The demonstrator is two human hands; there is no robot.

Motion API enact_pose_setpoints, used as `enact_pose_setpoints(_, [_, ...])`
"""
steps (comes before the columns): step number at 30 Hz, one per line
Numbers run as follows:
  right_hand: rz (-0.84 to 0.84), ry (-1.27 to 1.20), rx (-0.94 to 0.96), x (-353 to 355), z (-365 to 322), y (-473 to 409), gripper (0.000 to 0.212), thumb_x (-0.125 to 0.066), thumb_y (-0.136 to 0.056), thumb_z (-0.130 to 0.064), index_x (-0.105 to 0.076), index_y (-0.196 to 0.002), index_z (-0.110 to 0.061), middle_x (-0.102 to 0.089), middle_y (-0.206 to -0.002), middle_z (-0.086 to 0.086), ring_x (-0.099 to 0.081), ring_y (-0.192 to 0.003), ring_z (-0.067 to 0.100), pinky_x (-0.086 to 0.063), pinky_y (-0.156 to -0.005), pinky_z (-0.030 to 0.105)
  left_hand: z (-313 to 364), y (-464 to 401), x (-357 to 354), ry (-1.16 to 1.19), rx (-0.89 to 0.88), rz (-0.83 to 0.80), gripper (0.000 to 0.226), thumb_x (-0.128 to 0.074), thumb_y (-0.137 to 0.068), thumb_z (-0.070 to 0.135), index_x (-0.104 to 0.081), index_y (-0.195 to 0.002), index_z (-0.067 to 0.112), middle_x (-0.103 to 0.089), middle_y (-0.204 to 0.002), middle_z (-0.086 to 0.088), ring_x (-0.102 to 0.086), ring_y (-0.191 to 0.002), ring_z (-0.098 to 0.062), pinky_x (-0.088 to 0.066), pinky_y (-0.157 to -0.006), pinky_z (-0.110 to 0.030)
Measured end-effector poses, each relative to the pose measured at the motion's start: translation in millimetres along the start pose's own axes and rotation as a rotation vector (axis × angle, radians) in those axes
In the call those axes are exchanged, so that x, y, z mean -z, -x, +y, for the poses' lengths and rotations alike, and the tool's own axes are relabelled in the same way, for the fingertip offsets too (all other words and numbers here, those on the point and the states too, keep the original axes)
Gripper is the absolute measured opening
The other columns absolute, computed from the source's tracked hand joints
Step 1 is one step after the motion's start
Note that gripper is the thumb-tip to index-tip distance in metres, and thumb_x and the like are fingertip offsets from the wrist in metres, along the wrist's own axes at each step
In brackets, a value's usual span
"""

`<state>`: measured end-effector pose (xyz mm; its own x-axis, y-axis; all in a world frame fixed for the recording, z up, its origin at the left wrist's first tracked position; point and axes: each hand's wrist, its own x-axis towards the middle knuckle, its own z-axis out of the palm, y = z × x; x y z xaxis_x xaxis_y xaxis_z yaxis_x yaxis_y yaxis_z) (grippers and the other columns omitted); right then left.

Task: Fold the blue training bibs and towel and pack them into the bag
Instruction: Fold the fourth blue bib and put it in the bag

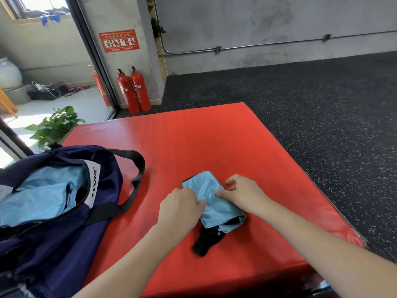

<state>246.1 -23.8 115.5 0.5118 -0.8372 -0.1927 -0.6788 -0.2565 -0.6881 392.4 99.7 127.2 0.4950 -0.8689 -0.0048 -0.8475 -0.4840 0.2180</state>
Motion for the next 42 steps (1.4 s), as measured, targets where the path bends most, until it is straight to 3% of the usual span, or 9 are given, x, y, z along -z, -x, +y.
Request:
enact_pose_setpoints(5, [-0.092, -0.122, -0.038, 0.6, 2.6, -2.2, 0.068, -0.087, -0.060, -0.048, -0.069, -0.102, 0.003, -0.069, -0.079, 0.008, -0.065, -0.073, 0.022, -0.049, -0.070, 0.038, 3.0, 4.0, 5.6, -0.039, -0.041, 0.087, 0.038, -0.058, -0.088, 0.050, -0.057, -0.070, 0.017, -0.059, -0.075, 0.004, -0.059, -0.073, -0.020, -0.037, -0.057, -0.030])
enact_pose_setpoints(10, [-0.259, -0.416, -0.027, 7.0, -1.0, 1.1, 0.017, -0.079, -0.076, -0.004, -0.075, -0.092, -0.005, -0.071, -0.078, 0.002, -0.067, -0.073, 0.014, -0.051, -0.068, 0.025, -13.1, -8.5, 16.5, 0.346, -0.250, 0.254, 0.007, -0.079, -0.078, 0.041, -0.074, -0.079, 0.036, -0.052, -0.101, 0.020, -0.051, -0.101, -0.004, -0.043, -0.084, -0.027])
enact_pose_setpoints(14, [-0.370, -0.531, 0.044, 13.5, -8.2, 9.5, 0.023, -0.073, -0.081, 0.000, -0.074, -0.101, -0.011, -0.075, -0.092, 0.007, -0.071, -0.084, 0.019, -0.053, -0.074, 0.028, -29.1, -8.5, 40.7, 0.681, -0.253, -0.059, 0.020, -0.085, -0.075, 0.027, -0.079, -0.083, 0.045, -0.039, -0.144, 0.025, -0.028, -0.136, 0.007, -0.025, -0.108, -0.020])
enact_pose_setpoints(16, [-0.414, -0.547, 0.082, 14.8, -11.9, 14.4, 0.023, -0.072, -0.082, 0.001, -0.074, -0.103, -0.010, -0.073, -0.094, 0.009, -0.070, -0.086, 0.021, -0.053, -0.076, 0.030, -34.5, -6.4, 49.3, 0.773, -0.254, -0.200, 0.021, -0.085, -0.076, 0.019, -0.081, -0.084, 0.038, -0.049, -0.140, 0.022, -0.042, -0.130, 0.009, -0.034, -0.107, -0.021])
enact_pose_setpoints(19, [-0.456, -0.547, 0.133, 14.8, -18.6, 22.6, 0.021, -0.072, -0.084, -0.002, -0.074, -0.103, -0.010, -0.072, -0.095, 0.010, -0.068, -0.086, 0.022, -0.052, -0.078, 0.033, -40.5, -0.1, 56.8, 0.869, -0.229, -0.329, 0.016, -0.084, -0.078, 0.010, -0.082, -0.086, 0.024, -0.073, -0.098, 0.010, -0.063, -0.089, 0.001, -0.048, -0.083, -0.020])
enact_pose_setpoints(28, [-0.517, -0.531, 0.118, 2.3, -35.9, 41.9, 0.031, -0.082, -0.081, -0.010, -0.072, -0.110, -0.010, -0.073, -0.099, 0.010, -0.067, -0.088, 0.023, -0.051, -0.078, 0.037, -69.2, 27.7, 67.2, 0.788, -0.125, -0.097, 0.009, -0.075, -0.087, 0.027, -0.079, -0.092, 0.035, -0.074, -0.081, 0.005, -0.054, -0.065, -0.007, -0.042, -0.066, -0.017])
enact_pose_setpoints(33, [-0.316, -0.720, 0.164, -13.3, -60.2, 54.9, 0.040, -0.083, -0.077, -0.005, -0.066, -0.114, -0.009, -0.074, -0.095, 0.009, -0.071, -0.083, 0.021, -0.058, -0.069, 0.034, -95.7, 46.3, 75.6, 0.884, -0.025, 0.164, 0.013, -0.076, -0.088, 0.024, -0.077, -0.094, 0.034, -0.065, -0.067, 0.023, -0.052, -0.055, 0.003, -0.041, -0.058, -0.011])
enact_pose_setpoints(37, [-0.075, -0.860, 0.236, -38.2, -87.8, 67.2, 0.046, -0.076, -0.085, -0.002, -0.056, -0.122, -0.018, -0.071, -0.095, 0.014, -0.070, -0.072, 0.016, -0.055, -0.058, 0.027, -114.5, 65.2, 80.6, 0.874, 0.022, 0.260, 0.029, -0.082, -0.079, 0.032, -0.071, -0.103, 0.044, -0.066, -0.108, 0.023, -0.056, -0.106, 0.009, -0.041, -0.090, -0.015])
enact_pose_setpoints(42, [0.103, -0.748, 0.387, -67.7, -113.7, 69.7, 0.031, -0.074, -0.090, -0.009, -0.052, -0.096, -0.031, -0.064, -0.083, 0.010, -0.060, -0.070, 0.016, -0.045, -0.062, 0.035, -136.3, 93.5, 89.1, 0.899, 0.022, 0.337, 0.043, -0.082, -0.080, 0.026, -0.065, -0.117, 0.038, -0.061, -0.119, 0.022, -0.046, -0.110, 0.022, -0.032, -0.087, 0.003])
